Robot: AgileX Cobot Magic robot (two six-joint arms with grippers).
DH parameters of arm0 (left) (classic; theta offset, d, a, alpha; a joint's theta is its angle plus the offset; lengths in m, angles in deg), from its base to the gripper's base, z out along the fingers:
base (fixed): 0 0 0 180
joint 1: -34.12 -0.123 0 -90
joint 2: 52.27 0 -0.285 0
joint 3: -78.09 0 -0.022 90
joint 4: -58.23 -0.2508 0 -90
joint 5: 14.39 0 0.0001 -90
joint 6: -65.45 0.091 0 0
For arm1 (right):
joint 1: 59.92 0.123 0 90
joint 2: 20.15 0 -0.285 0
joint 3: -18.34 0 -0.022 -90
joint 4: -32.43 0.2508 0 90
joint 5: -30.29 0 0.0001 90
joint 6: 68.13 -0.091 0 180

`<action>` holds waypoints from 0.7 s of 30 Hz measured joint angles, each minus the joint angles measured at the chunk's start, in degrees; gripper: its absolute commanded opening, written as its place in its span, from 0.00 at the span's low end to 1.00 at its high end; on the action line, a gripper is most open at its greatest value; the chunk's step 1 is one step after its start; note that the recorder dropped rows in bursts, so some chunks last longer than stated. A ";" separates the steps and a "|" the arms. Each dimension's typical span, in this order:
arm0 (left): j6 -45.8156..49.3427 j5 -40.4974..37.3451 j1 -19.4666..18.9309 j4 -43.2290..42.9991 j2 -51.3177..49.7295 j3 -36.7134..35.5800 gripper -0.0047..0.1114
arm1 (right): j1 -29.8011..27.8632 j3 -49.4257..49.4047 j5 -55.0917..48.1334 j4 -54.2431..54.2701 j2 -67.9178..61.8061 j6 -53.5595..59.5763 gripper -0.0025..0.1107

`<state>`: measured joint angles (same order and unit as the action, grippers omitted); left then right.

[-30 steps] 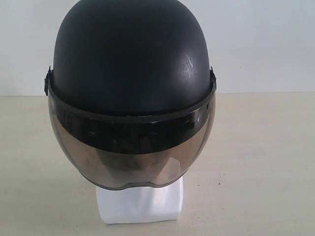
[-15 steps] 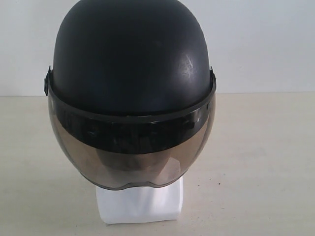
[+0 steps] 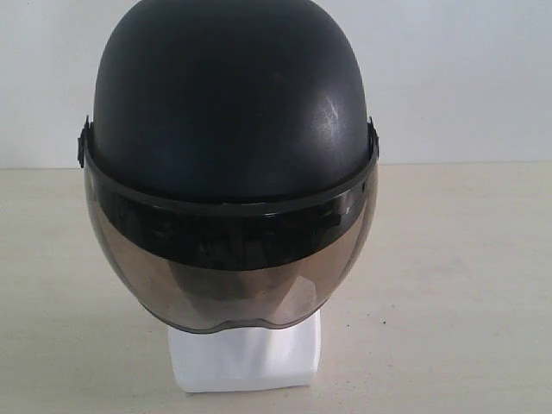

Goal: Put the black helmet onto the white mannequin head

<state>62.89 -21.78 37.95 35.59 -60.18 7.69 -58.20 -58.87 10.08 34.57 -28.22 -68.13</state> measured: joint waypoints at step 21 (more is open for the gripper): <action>0.00 -8.27 3.51 17.43 0.00 -6.59 0.08 | 0.00 0.00 0.00 0.00 0.00 0.00 0.02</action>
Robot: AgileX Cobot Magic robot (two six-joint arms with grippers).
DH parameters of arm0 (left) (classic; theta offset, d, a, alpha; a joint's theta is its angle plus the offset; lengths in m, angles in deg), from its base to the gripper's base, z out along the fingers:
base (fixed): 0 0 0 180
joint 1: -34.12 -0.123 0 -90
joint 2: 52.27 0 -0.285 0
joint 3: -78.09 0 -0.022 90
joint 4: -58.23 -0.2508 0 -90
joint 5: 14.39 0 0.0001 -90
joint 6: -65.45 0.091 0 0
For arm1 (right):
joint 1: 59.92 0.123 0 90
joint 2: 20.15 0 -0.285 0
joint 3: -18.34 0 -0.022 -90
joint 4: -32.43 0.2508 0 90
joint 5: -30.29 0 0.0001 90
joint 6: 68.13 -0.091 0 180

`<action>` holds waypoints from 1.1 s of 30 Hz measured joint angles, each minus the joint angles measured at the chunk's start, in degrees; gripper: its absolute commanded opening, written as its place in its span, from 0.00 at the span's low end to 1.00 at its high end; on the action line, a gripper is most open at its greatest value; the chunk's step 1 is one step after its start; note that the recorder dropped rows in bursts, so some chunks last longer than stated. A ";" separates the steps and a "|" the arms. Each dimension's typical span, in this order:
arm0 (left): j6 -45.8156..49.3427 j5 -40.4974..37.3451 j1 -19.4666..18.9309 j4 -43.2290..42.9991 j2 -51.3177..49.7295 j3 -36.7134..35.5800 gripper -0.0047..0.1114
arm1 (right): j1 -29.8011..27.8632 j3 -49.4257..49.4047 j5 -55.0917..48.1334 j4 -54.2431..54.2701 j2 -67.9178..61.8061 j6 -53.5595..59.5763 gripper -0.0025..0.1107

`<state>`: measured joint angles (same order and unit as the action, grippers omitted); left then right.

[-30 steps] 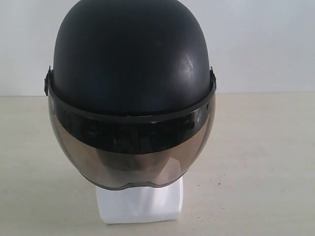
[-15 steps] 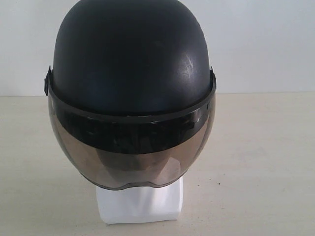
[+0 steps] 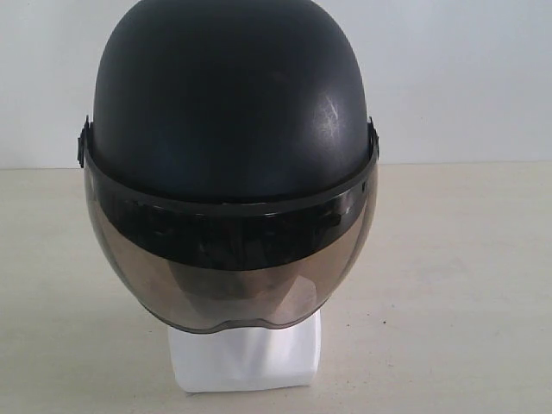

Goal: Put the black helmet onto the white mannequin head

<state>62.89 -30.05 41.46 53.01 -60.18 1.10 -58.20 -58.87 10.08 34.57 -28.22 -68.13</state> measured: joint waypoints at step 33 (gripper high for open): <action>3.23 -1.96 0.00 2.24 0.00 0.00 0.08 | 0.00 0.00 0.00 0.00 0.00 0.00 0.02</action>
